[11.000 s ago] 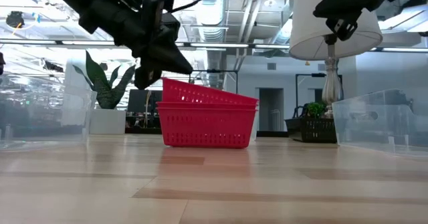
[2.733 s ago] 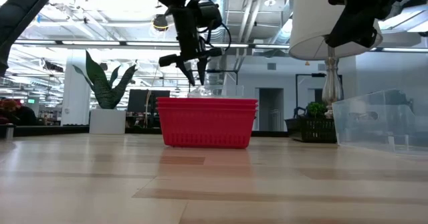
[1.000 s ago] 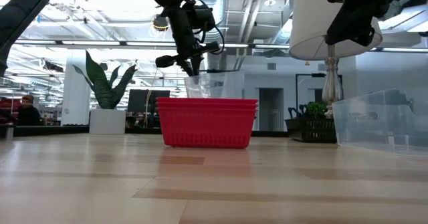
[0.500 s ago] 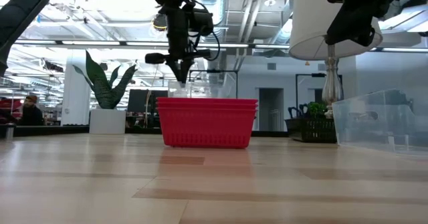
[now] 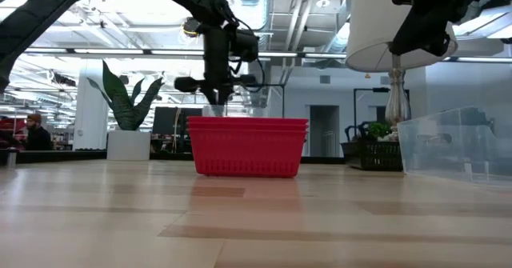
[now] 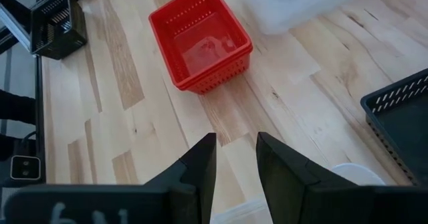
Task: Stack baskets by color
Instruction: Stack the bottom left transparent bin on the top transparent bin
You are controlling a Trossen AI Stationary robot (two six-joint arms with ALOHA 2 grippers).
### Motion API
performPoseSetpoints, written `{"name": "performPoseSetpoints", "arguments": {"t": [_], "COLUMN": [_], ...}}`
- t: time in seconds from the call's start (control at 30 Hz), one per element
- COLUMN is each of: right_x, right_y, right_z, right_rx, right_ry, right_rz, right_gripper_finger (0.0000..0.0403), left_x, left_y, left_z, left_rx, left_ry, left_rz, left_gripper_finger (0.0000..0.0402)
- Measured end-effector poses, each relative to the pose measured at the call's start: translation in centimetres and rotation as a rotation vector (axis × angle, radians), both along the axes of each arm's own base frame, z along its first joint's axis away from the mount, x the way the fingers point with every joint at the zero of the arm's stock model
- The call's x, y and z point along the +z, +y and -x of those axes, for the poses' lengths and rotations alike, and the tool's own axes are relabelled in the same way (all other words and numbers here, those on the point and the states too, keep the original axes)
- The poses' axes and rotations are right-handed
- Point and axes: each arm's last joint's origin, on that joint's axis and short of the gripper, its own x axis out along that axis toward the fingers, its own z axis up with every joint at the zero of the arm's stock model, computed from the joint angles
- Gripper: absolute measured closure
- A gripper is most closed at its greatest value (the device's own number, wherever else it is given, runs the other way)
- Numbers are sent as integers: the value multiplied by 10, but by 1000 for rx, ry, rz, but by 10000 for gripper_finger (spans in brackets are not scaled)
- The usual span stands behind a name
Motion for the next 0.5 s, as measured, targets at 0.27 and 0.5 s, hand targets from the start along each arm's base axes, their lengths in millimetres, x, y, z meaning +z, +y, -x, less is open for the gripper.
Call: {"name": "performPoseSetpoints", "arguments": {"t": [0.27, 0.5], "right_x": [-2, -2], "right_y": [0, 0], "right_z": [2, 2], "right_rx": [4, 4], "right_ry": [23, 28], "right_rz": [6, 7], "right_gripper_finger": [274, 274], "left_x": [-1, -1], "left_y": [14, 23], "left_z": [-5, 1], "left_rx": [103, 89], "left_ry": [-115, -111], "left_rz": [-29, -41], "left_gripper_finger": [401, 401]}}
